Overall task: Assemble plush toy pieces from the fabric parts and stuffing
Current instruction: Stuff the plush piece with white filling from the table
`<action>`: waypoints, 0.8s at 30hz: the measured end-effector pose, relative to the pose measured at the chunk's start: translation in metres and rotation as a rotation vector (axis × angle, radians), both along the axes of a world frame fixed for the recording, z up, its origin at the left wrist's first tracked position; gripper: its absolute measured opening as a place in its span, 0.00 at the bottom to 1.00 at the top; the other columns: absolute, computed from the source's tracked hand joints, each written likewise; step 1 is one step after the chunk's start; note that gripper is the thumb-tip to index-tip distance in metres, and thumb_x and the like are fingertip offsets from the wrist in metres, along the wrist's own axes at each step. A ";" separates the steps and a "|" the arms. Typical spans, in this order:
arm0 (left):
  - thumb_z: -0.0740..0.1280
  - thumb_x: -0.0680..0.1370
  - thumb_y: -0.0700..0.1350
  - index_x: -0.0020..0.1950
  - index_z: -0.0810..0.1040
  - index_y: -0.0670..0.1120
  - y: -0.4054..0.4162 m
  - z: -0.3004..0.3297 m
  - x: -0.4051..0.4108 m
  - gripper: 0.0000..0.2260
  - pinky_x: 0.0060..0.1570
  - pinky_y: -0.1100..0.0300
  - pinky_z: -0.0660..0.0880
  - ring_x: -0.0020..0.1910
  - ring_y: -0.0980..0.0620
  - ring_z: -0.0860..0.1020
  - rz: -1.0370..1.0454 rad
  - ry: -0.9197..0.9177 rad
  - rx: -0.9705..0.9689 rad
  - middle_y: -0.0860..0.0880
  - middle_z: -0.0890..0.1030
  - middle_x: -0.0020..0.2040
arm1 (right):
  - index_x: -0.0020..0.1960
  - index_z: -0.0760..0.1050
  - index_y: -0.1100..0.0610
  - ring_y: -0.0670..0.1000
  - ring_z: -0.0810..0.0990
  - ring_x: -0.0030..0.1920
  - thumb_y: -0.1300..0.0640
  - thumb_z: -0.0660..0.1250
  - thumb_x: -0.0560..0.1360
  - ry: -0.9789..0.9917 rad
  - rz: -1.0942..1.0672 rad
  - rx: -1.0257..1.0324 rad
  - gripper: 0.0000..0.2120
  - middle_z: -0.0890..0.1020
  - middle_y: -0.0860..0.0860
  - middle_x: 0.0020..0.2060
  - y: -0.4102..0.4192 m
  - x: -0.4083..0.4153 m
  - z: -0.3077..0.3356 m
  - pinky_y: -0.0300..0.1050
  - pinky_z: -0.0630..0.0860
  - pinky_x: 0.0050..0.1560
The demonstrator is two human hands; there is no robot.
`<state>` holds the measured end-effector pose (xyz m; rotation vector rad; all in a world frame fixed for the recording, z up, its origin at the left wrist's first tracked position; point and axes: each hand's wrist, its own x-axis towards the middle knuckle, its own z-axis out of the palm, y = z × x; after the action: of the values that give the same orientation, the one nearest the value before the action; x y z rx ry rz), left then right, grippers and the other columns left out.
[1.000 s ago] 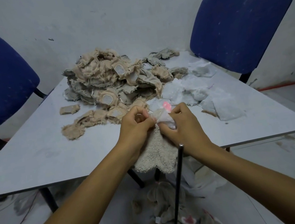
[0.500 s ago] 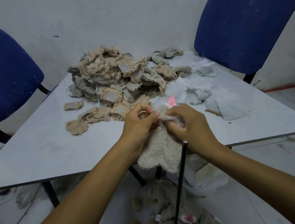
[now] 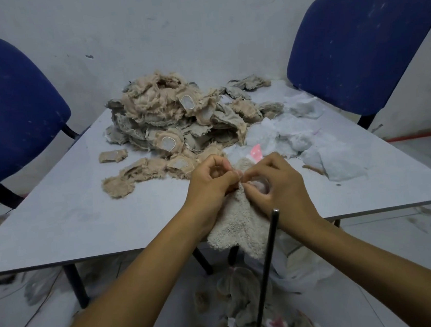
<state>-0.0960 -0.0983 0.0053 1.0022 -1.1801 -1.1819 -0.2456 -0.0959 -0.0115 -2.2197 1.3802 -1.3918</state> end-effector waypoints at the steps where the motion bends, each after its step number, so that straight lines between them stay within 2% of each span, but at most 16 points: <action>1: 0.68 0.76 0.30 0.40 0.73 0.45 0.000 0.000 0.000 0.11 0.34 0.64 0.74 0.32 0.54 0.75 0.016 0.005 0.007 0.49 0.76 0.32 | 0.49 0.84 0.55 0.47 0.76 0.44 0.58 0.73 0.75 0.030 0.029 -0.006 0.04 0.78 0.50 0.45 0.000 0.000 0.000 0.35 0.69 0.43; 3: 0.67 0.76 0.31 0.40 0.73 0.45 0.000 0.001 0.001 0.11 0.33 0.63 0.73 0.32 0.53 0.74 0.072 0.025 0.026 0.47 0.76 0.33 | 0.58 0.81 0.49 0.48 0.77 0.46 0.54 0.67 0.78 0.064 0.104 0.039 0.10 0.80 0.46 0.47 0.002 -0.002 0.002 0.37 0.70 0.45; 5: 0.67 0.76 0.32 0.40 0.73 0.46 -0.002 0.001 0.003 0.11 0.34 0.61 0.72 0.33 0.52 0.74 0.125 0.023 0.042 0.44 0.77 0.35 | 0.64 0.69 0.41 0.51 0.80 0.42 0.54 0.65 0.78 0.007 0.237 0.188 0.17 0.83 0.43 0.52 0.003 -0.005 0.006 0.41 0.75 0.45; 7: 0.67 0.76 0.32 0.40 0.73 0.46 -0.003 0.001 0.004 0.11 0.37 0.58 0.72 0.35 0.50 0.74 0.140 0.010 0.040 0.43 0.76 0.37 | 0.62 0.60 0.41 0.53 0.82 0.40 0.56 0.67 0.78 -0.043 0.320 0.304 0.21 0.83 0.40 0.55 0.003 -0.009 0.009 0.45 0.77 0.43; 9: 0.67 0.76 0.32 0.40 0.73 0.47 -0.002 0.000 0.006 0.11 0.38 0.58 0.72 0.36 0.50 0.74 0.141 -0.034 0.017 0.44 0.77 0.37 | 0.61 0.60 0.42 0.53 0.81 0.41 0.59 0.65 0.79 0.039 0.342 0.299 0.20 0.83 0.44 0.55 0.000 -0.011 0.010 0.48 0.76 0.43; 11: 0.65 0.76 0.31 0.40 0.75 0.47 0.000 -0.001 0.008 0.12 0.34 0.63 0.71 0.34 0.53 0.74 0.115 -0.122 -0.022 0.48 0.78 0.35 | 0.65 0.60 0.44 0.52 0.77 0.45 0.58 0.62 0.81 0.190 0.332 0.244 0.18 0.80 0.48 0.50 0.000 -0.008 0.008 0.49 0.72 0.44; 13: 0.64 0.75 0.31 0.39 0.76 0.50 0.001 0.000 0.012 0.14 0.28 0.66 0.68 0.28 0.58 0.72 0.096 -0.229 -0.055 0.55 0.76 0.31 | 0.71 0.59 0.48 0.52 0.72 0.51 0.59 0.59 0.80 0.325 0.301 0.197 0.21 0.76 0.51 0.49 0.000 -0.004 0.003 0.52 0.73 0.48; 15: 0.64 0.75 0.37 0.40 0.74 0.54 0.001 0.004 0.012 0.11 0.29 0.61 0.67 0.27 0.56 0.71 0.099 -0.349 -0.058 0.55 0.75 0.31 | 0.73 0.57 0.47 0.53 0.72 0.51 0.60 0.58 0.79 0.375 0.291 0.165 0.25 0.77 0.55 0.49 0.002 -0.001 0.002 0.55 0.74 0.48; 17: 0.64 0.75 0.47 0.45 0.72 0.55 0.000 0.010 0.006 0.03 0.36 0.55 0.71 0.38 0.50 0.74 0.114 -0.465 -0.011 0.50 0.77 0.41 | 0.68 0.58 0.44 0.52 0.77 0.42 0.62 0.58 0.79 0.234 0.301 0.175 0.23 0.81 0.53 0.44 0.003 -0.002 0.006 0.51 0.75 0.42; 19: 0.64 0.76 0.57 0.51 0.68 0.57 -0.004 0.009 0.000 0.09 0.51 0.49 0.72 0.54 0.47 0.70 0.130 -0.704 0.082 0.48 0.72 0.54 | 0.59 0.61 0.41 0.49 0.80 0.35 0.64 0.59 0.79 -0.024 0.235 0.253 0.20 0.84 0.49 0.46 -0.002 -0.008 0.011 0.46 0.76 0.37; 21: 0.63 0.76 0.59 0.57 0.66 0.58 -0.001 0.005 -0.005 0.13 0.59 0.48 0.66 0.61 0.47 0.64 0.136 -0.979 0.088 0.49 0.66 0.58 | 0.54 0.61 0.41 0.51 0.82 0.37 0.66 0.60 0.78 -0.210 0.149 0.339 0.20 0.81 0.50 0.53 -0.007 -0.012 0.014 0.43 0.76 0.36; 22: 0.63 0.77 0.58 0.59 0.64 0.59 0.001 0.005 -0.008 0.14 0.59 0.48 0.64 0.62 0.47 0.63 0.133 -1.044 0.053 0.49 0.65 0.59 | 0.55 0.60 0.42 0.52 0.82 0.39 0.64 0.62 0.78 -0.174 0.093 0.335 0.19 0.78 0.52 0.53 -0.010 -0.014 0.015 0.45 0.76 0.38; 24: 0.63 0.77 0.55 0.62 0.63 0.62 0.001 0.006 -0.011 0.16 0.59 0.48 0.62 0.63 0.46 0.63 0.093 -1.058 0.007 0.49 0.65 0.60 | 0.60 0.59 0.43 0.53 0.78 0.41 0.55 0.67 0.78 0.104 0.023 0.313 0.19 0.75 0.51 0.46 -0.014 -0.018 0.012 0.47 0.73 0.40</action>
<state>-0.1070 -0.0971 0.0113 1.7518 -1.8901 -0.5287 -0.2638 -0.1098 0.0009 -2.1171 1.4839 -0.9843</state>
